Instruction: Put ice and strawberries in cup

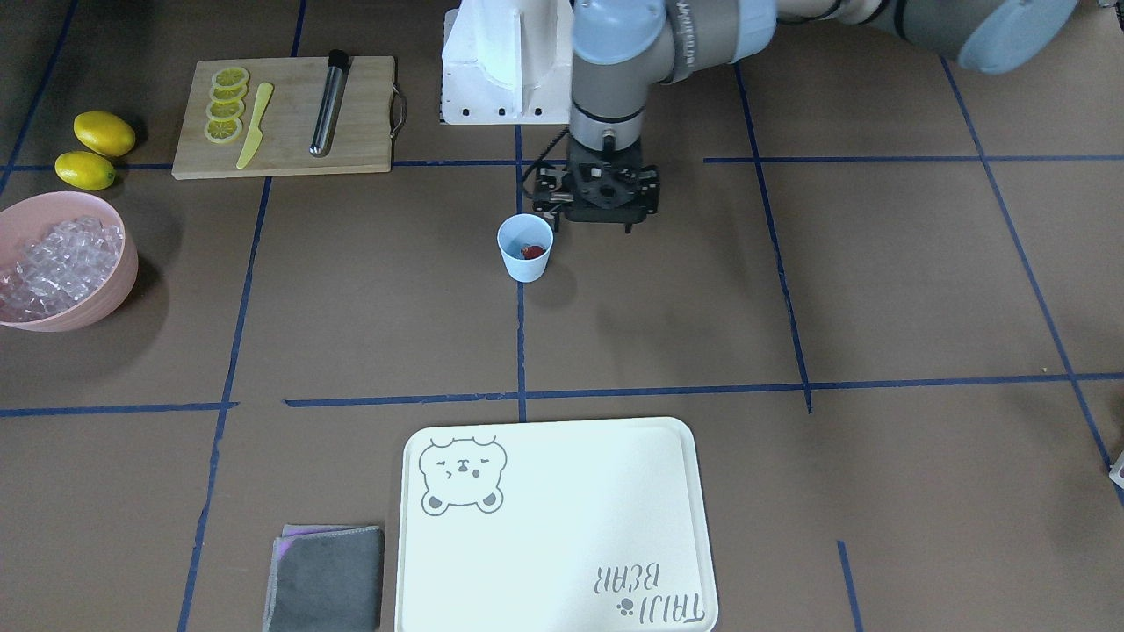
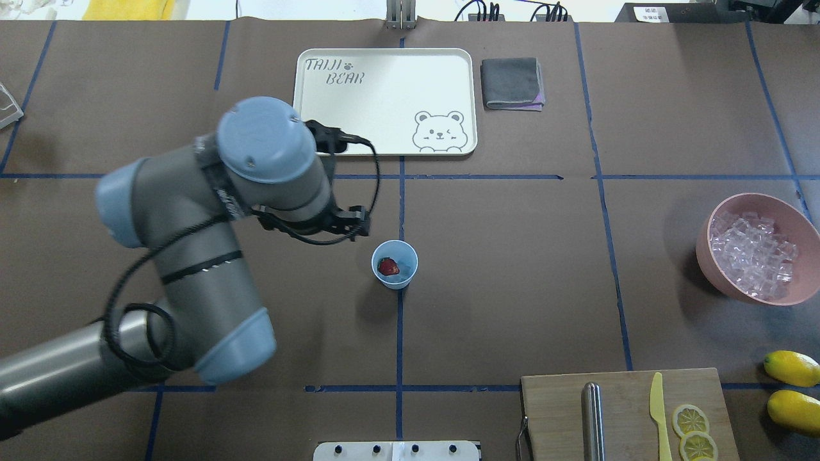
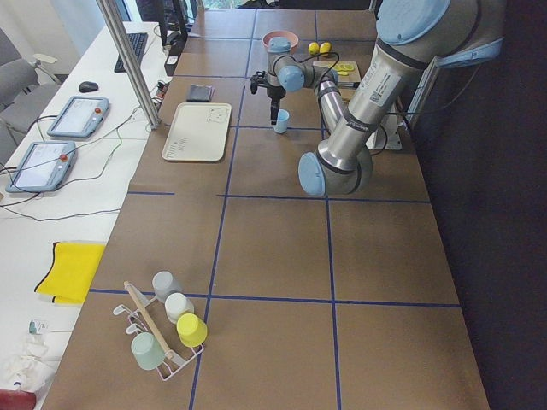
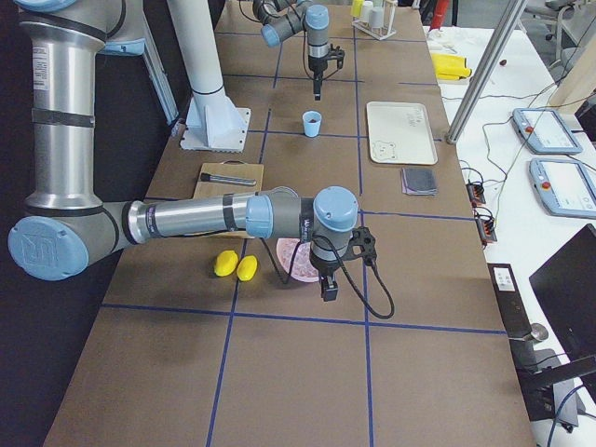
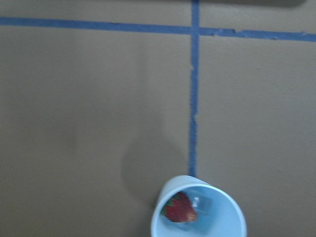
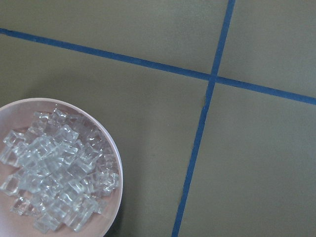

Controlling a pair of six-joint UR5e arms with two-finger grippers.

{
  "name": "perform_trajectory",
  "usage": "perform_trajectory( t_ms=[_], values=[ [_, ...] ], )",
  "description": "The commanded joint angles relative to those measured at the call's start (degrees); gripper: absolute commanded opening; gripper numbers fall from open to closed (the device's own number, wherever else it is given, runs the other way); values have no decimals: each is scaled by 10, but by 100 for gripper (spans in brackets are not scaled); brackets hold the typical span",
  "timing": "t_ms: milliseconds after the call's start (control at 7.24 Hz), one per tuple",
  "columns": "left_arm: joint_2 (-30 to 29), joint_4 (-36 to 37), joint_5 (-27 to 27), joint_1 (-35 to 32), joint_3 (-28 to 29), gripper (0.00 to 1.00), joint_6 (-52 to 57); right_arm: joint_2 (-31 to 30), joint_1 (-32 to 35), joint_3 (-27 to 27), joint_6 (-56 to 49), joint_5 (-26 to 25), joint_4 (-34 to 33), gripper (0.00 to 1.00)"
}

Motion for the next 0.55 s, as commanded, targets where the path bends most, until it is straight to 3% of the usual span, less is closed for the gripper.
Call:
perform_trajectory(
  t_ms=[0,414],
  values=[
    [108,-1,-101,-128,-40,100,193,-2,0,0,-1,0,0,99],
    [247,-4,-209,-311,-34,100,469,-2,0,0,-1,-1,0,99]
  ],
)
